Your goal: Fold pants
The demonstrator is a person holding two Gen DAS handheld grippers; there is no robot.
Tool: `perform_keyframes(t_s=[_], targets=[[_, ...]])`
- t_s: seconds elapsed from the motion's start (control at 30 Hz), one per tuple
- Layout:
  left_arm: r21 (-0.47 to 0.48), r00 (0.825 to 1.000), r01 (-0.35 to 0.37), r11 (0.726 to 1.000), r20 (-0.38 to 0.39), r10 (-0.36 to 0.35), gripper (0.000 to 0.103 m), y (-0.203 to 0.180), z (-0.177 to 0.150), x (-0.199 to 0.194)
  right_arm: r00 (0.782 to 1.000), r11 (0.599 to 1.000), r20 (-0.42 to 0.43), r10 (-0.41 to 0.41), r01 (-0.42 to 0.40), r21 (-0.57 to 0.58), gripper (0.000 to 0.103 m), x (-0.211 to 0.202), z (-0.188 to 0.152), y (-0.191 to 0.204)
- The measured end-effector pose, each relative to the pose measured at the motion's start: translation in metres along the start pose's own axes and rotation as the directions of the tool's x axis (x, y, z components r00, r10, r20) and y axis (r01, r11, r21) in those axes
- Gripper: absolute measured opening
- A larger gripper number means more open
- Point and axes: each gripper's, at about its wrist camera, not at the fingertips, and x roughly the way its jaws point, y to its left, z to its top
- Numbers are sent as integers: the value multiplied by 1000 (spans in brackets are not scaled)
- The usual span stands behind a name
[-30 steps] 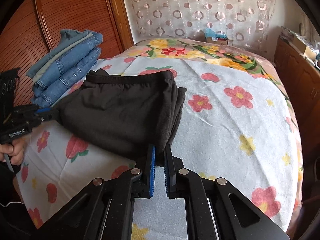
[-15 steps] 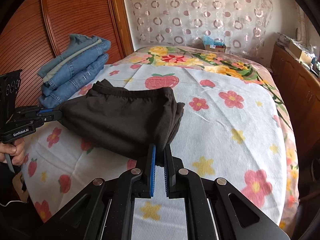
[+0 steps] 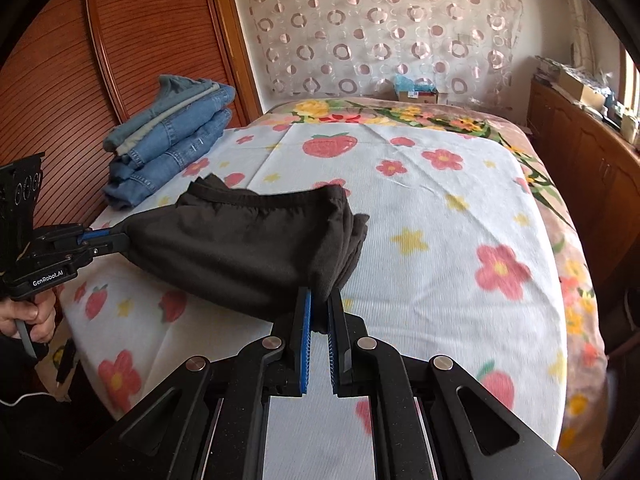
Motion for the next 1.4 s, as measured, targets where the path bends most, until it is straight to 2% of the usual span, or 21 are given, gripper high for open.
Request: perform_keyframes(t_s=[0.4, 0.53, 0.6, 0.73, 0.8, 1.0, 1.13, 1.4], targets=[[21, 1000, 24, 999, -20, -23, 12, -26, -20, -24, 1000, 1000, 16, -9, 9, 5, 7, -33, -22, 6], [16, 1000, 5, 1000, -31, -5, 26, -25, -16, -23, 999, 1000, 28, -19, 19, 4, 7, -43, -26, 8], [10, 1000, -9, 1000, -21, 9, 44, -24, -15, -22, 999, 999, 38, -32, 32, -8, 7, -47, -26, 9], [-5, 999, -24, 1000, -27, 24, 48, -18, -9, -15, 998, 999, 60, -35, 35, -3, 7, -53, -23, 7], [3, 999, -23, 1000, -34, 23, 60, -18, -7, -9, 997, 999, 67, -36, 36, -7, 7, -52, -23, 7], [2, 998, -5, 1000, -68, 5, 60, -16, 3, 19, 996, 1000, 84, -14, 13, 9, 11, -34, -18, 3], [-7, 996, 3, 1000, -93, -3, 60, -13, 8, 36, 996, 1000, 93, -14, 14, 4, 21, -17, -12, 1], [-11, 993, 1, 1000, -122, -2, 60, -7, 9, 51, 999, 999, 39, -26, 27, -27, 23, 25, 5, 1]])
